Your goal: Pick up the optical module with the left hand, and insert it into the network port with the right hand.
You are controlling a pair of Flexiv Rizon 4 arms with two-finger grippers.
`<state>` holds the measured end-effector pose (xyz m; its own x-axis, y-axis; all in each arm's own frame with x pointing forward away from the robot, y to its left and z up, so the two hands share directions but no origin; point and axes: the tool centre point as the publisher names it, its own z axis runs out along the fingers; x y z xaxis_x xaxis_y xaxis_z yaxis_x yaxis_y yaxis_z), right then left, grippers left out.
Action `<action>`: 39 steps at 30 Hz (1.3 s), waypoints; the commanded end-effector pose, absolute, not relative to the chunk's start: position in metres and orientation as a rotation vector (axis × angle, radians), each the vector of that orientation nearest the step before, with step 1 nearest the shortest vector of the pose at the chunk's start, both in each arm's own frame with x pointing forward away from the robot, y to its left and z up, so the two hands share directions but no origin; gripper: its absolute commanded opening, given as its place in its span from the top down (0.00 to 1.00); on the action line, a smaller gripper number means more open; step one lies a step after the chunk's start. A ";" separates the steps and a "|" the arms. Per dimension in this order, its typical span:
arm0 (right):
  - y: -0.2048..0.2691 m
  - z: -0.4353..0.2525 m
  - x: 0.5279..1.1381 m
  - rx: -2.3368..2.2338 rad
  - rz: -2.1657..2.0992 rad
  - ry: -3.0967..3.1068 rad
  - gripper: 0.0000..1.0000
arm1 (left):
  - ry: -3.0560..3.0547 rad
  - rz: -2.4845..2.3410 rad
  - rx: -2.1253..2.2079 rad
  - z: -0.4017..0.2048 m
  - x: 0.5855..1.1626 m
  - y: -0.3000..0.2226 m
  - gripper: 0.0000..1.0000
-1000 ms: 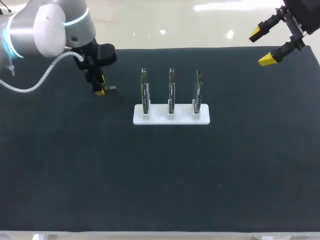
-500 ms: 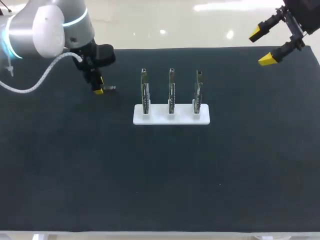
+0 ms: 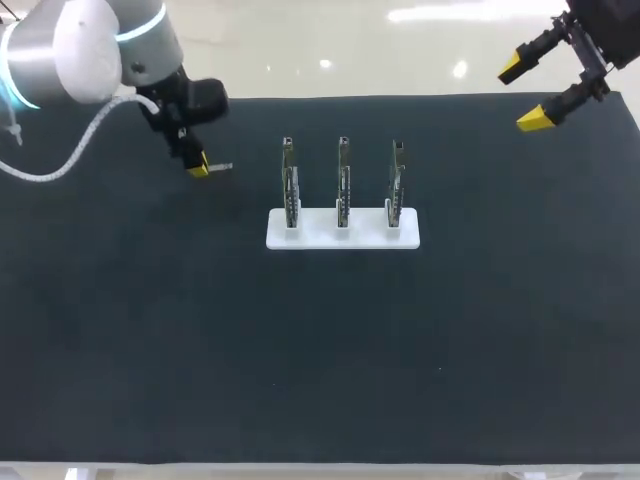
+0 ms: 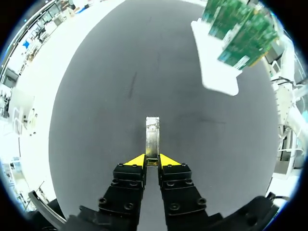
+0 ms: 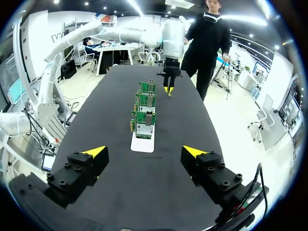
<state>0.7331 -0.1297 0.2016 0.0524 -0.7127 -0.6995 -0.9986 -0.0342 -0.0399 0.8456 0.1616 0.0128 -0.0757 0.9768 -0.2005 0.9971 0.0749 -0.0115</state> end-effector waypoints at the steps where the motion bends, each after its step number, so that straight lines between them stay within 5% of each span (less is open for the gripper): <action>1: -0.130 0.201 0.734 -1.803 0.698 1.711 0.00 | 2.133 -0.306 2.036 0.045 0.837 0.166 1.00; 20: -0.130 0.201 0.734 -1.803 0.698 1.711 0.00 | 1.731 -0.731 1.927 0.183 0.788 0.176 1.00; 39: -0.130 0.201 0.734 -1.803 0.698 1.711 0.00 | 1.536 -0.832 1.766 0.215 0.774 0.194 1.00</action>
<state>0.7331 -0.1297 0.2015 0.0524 -0.7127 -0.6995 -0.9986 -0.0343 -0.0398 0.7835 0.1946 0.2161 0.1112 0.5803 -0.8068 0.9806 -0.1957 -0.0056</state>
